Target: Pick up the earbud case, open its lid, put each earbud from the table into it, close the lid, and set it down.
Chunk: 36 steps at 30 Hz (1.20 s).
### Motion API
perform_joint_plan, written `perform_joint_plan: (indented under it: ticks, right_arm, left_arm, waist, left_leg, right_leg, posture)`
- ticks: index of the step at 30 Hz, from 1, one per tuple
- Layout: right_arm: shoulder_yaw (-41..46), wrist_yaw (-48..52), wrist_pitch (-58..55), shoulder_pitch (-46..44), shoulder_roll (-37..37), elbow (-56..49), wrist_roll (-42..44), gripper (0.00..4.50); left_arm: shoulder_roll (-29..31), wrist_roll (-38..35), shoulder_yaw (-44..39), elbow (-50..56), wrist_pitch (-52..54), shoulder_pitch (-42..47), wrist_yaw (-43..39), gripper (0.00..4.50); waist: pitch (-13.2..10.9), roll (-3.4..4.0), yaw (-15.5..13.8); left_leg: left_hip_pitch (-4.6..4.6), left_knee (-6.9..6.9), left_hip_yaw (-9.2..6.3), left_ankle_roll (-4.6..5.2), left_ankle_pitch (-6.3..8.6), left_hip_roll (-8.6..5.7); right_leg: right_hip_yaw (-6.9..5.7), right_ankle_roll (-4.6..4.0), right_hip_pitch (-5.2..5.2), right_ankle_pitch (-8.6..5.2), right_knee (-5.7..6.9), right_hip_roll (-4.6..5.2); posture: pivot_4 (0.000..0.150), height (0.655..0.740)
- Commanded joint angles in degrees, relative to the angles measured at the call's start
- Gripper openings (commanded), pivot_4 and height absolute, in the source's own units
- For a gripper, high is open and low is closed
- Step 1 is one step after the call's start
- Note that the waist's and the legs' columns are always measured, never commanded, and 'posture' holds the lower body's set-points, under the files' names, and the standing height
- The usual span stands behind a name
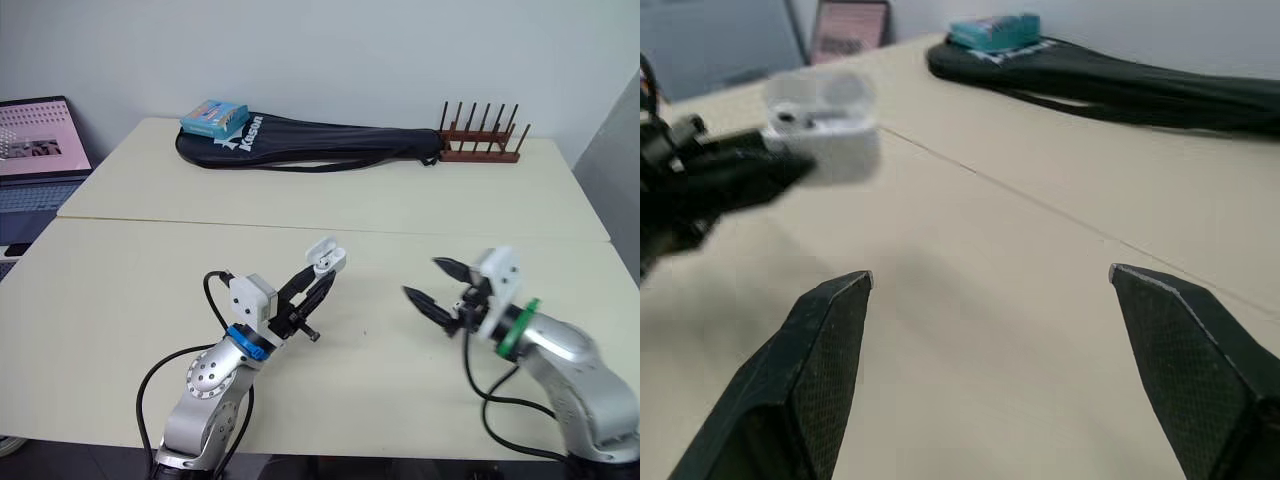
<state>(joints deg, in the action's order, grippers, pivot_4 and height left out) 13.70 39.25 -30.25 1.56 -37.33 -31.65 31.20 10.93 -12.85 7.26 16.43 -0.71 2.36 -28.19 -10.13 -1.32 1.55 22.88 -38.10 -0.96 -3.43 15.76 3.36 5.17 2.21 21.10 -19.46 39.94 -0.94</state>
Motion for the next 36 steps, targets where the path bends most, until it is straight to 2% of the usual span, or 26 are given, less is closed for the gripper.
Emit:
perform_joint_plan:
  ticks: [1, 6, 9, 12, 14, 18, 26, 32, 36]
  right_arm:
    - [5.11, 5.55, 7.37, 5.97, -3.49, 2.7, -3.62, 3.97]
    - [12.81, 11.55, 13.77, 17.54, -6.31, 10.04, -6.28, 3.97]
    - [15.85, 13.28, 16.65, 21.59, -6.64, 14.05, -7.43, 3.97]
    - [17.19, 13.37, 15.57, 22.34, -6.33, 15.21, -6.2, 4.5]
    - [17.33, 13.77, 15.43, 22.23, -6.59, 15.22, -6.08, 4.5]
    - [15.41, 12.61, 14.82, 19.59, -6.87, 14.05, -6.84, 4.5]
    - [5.82, 3.49, 4.7, 8.66, -3.26, 8.49, -6.43, 4.5]
    - [-2.02, -5.12, 0.68, -0.44, 1.23, 11.86, -11.3, 4.5]
    - [-5.84, -6.71, 0.43, -3.88, 2.87, 15.56, -13.9, 4.5]
  left_arm:
    - [0.2, -0.21, -0.5, 0.63, -1.85, -0.01, -0.26, 0.77]
    - [0.9, -0.31, -1.46, 0.05, -2.26, -0.05, -0.37, 0.77]
    - [1.18, -0.31, -1.62, 0.23, -2.4, -0.54, -0.41, 0.77]
    - [1.35, -0.22, -1.55, 0.5, -2.4, -0.89, -0.35, 0.77]
    - [1.47, -0.21, -1.51, 0.66, -2.4, -1.11, -0.35, 0.77]
    - [1.65, -0.18, -1.54, 0.67, -2.43, -1.28, -0.39, 0.77]
    - [1.63, 0.06, -1.1, 0.7, -2.34, -1.06, -0.23, 0.77]
    - [1.57, 0.13, -0.83, 0.73, -2.19, -0.97, -0.19, 0.77]
    - [1.45, 0.14, -0.57, 0.66, -2.11, -0.94, -0.07, 0.77]
  waist:
    - [0.0, 0.0, 0.0]
    - [0.0, 0.01, 0.02]
    - [0.01, 0.01, 0.1]
    - [0.02, 0.03, 0.28]
    - [0.05, 0.08, 0.28]
    - [0.05, 0.08, 0.24]
    - [0.06, 0.11, 0.1]
    - [0.07, 0.12, 0.09]
    - [0.08, 0.12, 0.07]
  left_leg:
    - [0.0, 0.0, 0.03, 0.0, 0.0, 0.0]
    - [-0.02, -0.02, 0.2, 0.0, 0.0, -0.01]
    - [-0.08, -0.02, 0.26, 0.0, 0.0, -0.03]
    - [-0.13, -0.02, 0.35, 0.0, 0.0, -0.02]
    - [-0.15, -0.02, 0.39, 0.01, -0.01, -0.02]
    - [-0.15, -0.02, 0.38, 0.01, -0.01, -0.03]
    - [-0.14, -0.03, 0.33, 0.0, -0.02, -0.02]
    - [-0.1, -0.06, 0.34, -0.01, -0.02, -0.02]
    - [-0.09, -0.06, 0.33, -0.01, -0.02, -0.01]
  right_leg:
    - [0.0, 0.0, 0.0, 0.0, 0.0, 0.0]
    - [0.11, 0.0, -0.01, 0.0, 0.01, 0.0]
    - [0.17, 0.0, -0.04, 0.0, 0.0, 0.01]
    - [0.27, 0.0, -0.04, 0.0, 0.02, 0.0]
    - [0.31, 0.0, -0.05, 0.0, 0.03, 0.0]
    - [0.3, 0.01, -0.08, 0.0, 0.01, 0.0]
    - [0.28, 0.01, -0.1, 0.0, 0.02, 0.0]
    - [0.27, 0.01, -0.04, 0.0, 0.03, 0.02]
    - [0.26, 0.0, -0.03, 0.0, 0.03, 0.01]
  posture:
    - [0.15, 0.7274]
    - [0.15, 0.7274]
    - [0.15, 0.7274]
    - [0.15, 0.7274]
    - [0.15, 0.7274]
    - [0.15, 0.7274]
    - [0.15, 0.7274]
    - [0.15, 0.7274]
    - [0.15, 0.7274]
